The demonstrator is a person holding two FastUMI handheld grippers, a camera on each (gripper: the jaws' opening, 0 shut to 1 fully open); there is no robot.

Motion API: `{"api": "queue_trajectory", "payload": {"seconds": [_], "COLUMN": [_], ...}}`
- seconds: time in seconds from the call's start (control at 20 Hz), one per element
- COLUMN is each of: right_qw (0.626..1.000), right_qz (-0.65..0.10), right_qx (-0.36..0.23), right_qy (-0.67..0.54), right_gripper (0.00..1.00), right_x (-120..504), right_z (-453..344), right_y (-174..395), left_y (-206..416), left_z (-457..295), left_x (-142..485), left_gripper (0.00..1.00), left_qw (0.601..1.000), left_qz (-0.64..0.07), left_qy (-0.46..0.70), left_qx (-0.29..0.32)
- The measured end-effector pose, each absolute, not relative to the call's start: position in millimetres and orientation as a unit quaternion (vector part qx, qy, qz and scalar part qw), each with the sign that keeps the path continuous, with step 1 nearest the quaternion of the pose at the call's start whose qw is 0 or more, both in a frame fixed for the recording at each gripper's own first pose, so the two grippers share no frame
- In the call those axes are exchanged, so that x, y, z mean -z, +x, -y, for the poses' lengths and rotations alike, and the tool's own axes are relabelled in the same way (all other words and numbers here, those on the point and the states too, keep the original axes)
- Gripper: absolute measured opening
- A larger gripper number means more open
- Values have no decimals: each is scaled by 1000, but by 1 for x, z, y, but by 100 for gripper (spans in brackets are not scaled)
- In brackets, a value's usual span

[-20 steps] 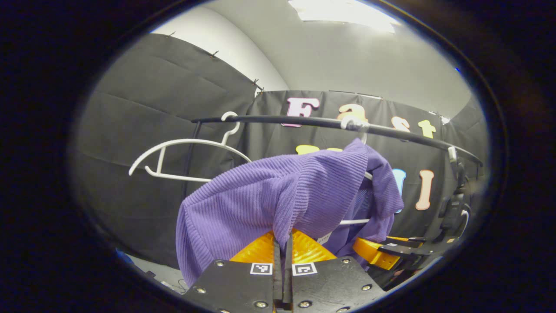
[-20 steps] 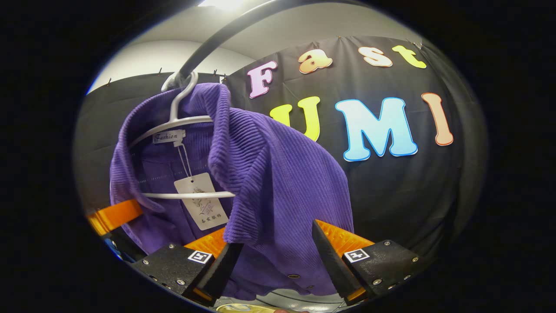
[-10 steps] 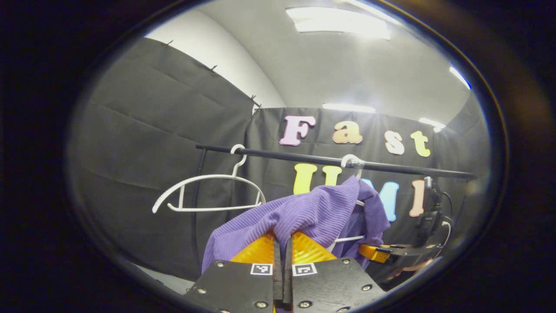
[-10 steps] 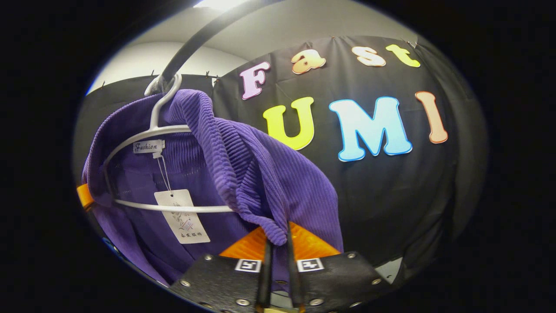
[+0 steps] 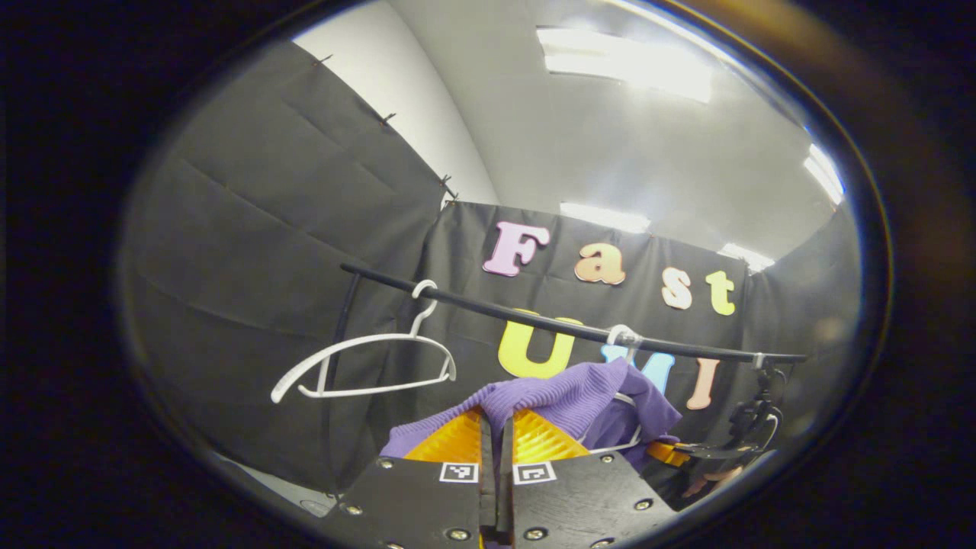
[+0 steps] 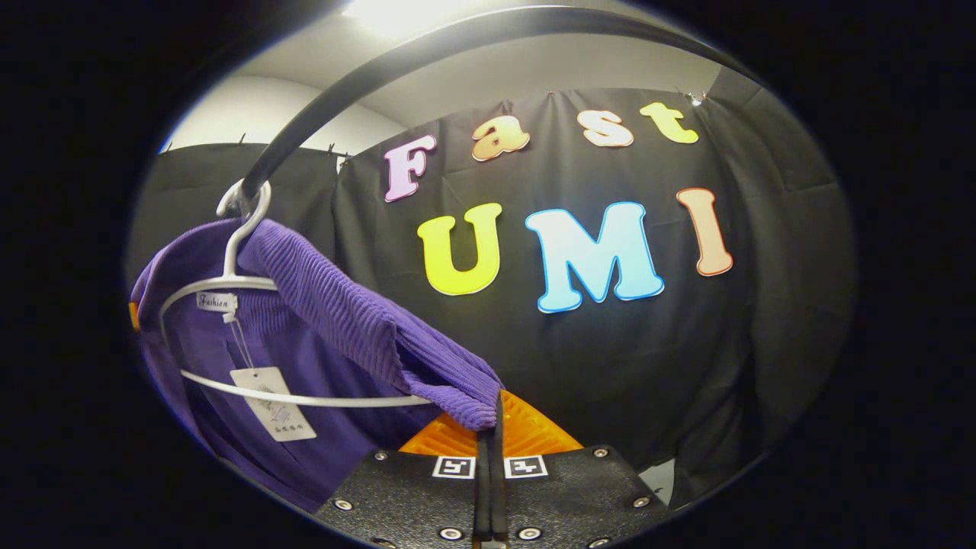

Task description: Grasp the clothes on the hanger with both hands and then place them into the laundry hamper below.

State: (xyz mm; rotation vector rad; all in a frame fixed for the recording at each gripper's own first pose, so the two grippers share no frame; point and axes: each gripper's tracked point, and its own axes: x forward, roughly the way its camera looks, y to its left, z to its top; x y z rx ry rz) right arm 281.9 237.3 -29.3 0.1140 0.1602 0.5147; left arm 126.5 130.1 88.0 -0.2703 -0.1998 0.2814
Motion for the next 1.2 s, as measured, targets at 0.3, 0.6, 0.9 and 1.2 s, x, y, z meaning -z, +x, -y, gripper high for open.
{"api": "queue_trajectory", "payload": {"seconds": [0.3,0.6,0.9,1.2], "right_qw": [972,972,970,972], "right_qz": [-27,-12,19,10], "right_qx": [-233,-226,-239,-227], "right_qy": [32,65,41,55], "right_gripper": [0,0,0,0], "right_x": [5,-4,-21,-23], "right_z": [-234,-241,-260,-260], "right_y": [288,289,290,287], "left_y": [127,132,125,161], "left_z": [-160,-193,-224,-247], "left_x": [-107,-108,-128,-107], "left_gripper": [1,1,1,1], "left_qw": [973,972,975,983], "left_qz": [121,109,100,74], "left_qy": [-129,-176,-165,-144], "left_qx": [-146,-112,-112,-82]}}
